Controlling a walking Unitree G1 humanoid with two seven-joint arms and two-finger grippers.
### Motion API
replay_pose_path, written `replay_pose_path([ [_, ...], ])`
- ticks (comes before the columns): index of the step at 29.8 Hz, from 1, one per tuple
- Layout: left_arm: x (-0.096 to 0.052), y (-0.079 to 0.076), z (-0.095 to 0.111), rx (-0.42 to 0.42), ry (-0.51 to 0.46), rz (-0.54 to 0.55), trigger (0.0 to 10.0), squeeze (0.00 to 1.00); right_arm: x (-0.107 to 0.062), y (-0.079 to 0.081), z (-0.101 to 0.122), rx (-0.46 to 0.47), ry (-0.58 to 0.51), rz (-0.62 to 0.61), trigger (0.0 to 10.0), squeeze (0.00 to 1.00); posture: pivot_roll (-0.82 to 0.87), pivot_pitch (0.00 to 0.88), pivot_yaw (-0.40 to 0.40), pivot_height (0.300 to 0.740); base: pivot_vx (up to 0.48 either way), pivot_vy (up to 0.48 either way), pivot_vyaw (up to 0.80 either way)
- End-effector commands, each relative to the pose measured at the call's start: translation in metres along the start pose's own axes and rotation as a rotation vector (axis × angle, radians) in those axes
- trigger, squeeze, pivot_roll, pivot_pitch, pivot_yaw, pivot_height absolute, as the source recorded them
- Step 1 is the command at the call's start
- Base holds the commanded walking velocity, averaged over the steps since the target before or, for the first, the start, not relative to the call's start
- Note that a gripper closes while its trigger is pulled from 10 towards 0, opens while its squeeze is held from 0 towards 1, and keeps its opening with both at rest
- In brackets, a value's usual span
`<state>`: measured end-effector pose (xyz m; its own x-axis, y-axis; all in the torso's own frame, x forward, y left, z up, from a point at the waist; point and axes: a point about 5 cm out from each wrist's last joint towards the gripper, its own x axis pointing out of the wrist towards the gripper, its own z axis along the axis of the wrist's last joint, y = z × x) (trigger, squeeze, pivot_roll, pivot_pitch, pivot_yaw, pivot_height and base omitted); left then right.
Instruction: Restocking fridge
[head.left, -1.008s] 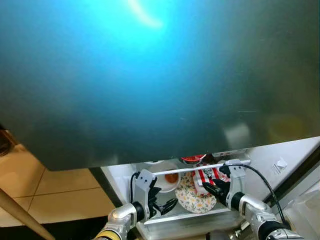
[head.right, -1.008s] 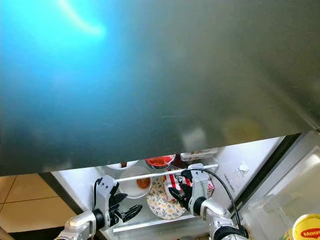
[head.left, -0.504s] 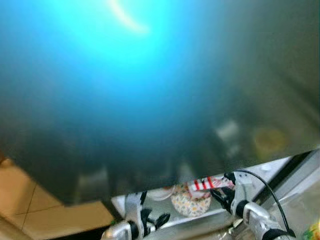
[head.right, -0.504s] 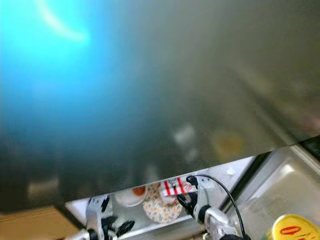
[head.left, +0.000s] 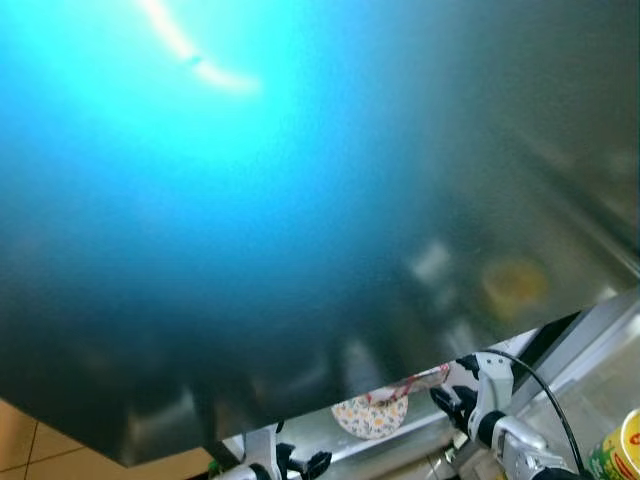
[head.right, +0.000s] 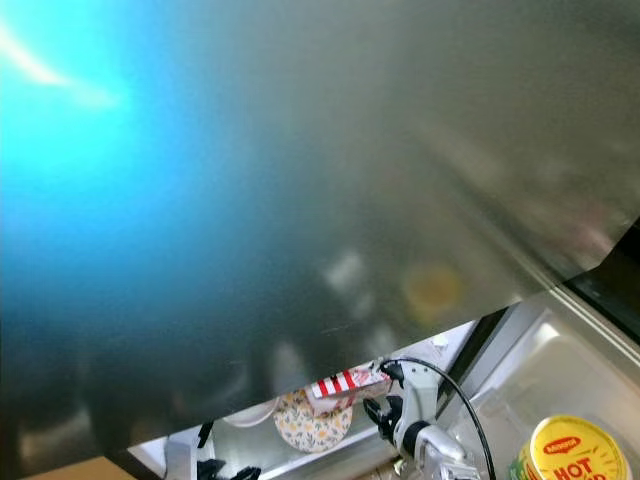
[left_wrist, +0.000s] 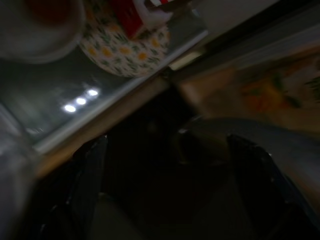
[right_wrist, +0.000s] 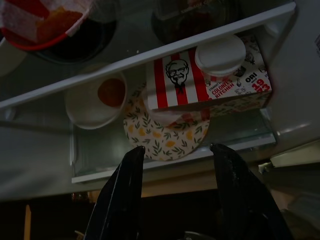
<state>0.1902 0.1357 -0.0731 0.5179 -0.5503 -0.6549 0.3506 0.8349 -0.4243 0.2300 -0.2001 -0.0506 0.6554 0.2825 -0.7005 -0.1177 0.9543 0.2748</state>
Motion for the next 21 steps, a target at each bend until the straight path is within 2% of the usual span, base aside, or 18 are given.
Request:
replay_pose_path([
  [1,-0.007,0.02,0.027,0.132,-0.047,0.09,10.0,0.0,-0.001,-0.002,-0.003,-0.007,0.004,-0.004,10.0,0.0,-0.05,0.0,0.036,0.74,0.0,0.0,0.0],
  [4,-0.002,0.017,0.037,0.193,-0.038,0.113,10.0,0.0,-0.001,0.002,-0.005,-0.026,0.012,0.039,10.0,0.0,-0.05,0.0,0.037,0.74,0.0,0.0,0.0],
  [7,0.002,0.013,0.04,0.259,-0.01,0.13,10.0,0.0,-0.001,0.003,-0.007,-0.095,0.043,0.041,10.0,0.0,-0.05,0.0,0.037,0.74,0.0,0.0,0.0],
  [11,0.006,0.009,0.043,0.279,-0.011,0.133,10.0,0.0,0.001,0.005,-0.004,-0.147,0.036,0.028,10.0,0.0,-0.05,0.0,0.042,0.74,0.0,0.0,0.0],
  [15,0.013,0.001,0.052,0.291,-0.023,0.137,10.0,0.0,0.011,0.027,0.003,-0.272,0.056,0.135,10.0,0.0,-0.05,0.0,0.041,0.74,0.0,0.0,0.0],
  [16,0.013,0.001,0.052,0.291,-0.023,0.137,10.0,0.0,0.011,0.027,0.003,-0.272,0.056,0.135,10.0,0.0,-0.05,0.0,0.041,0.74,0.0,0.0,0.0],
  [17,0.016,-0.004,0.054,0.309,-0.015,0.133,10.0,0.0,0.015,0.038,0.007,-0.29,0.053,0.174,10.0,0.0,-0.05,0.0,0.041,0.74,0.0,0.0,0.0],
  [18,0.016,-0.004,0.054,0.309,-0.015,0.133,10.0,0.0,0.015,0.038,0.007,-0.29,0.053,0.174,10.0,0.0,-0.05,0.0,0.041,0.74,0.0,0.0,0.0],
  [21,0.022,-0.012,0.052,0.318,0.007,0.122,10.0,0.0,0.02,0.052,0.008,-0.309,0.065,0.203,10.0,0.0,-0.06,0.0,0.04,0.74,0.0,0.0,0.0],
])
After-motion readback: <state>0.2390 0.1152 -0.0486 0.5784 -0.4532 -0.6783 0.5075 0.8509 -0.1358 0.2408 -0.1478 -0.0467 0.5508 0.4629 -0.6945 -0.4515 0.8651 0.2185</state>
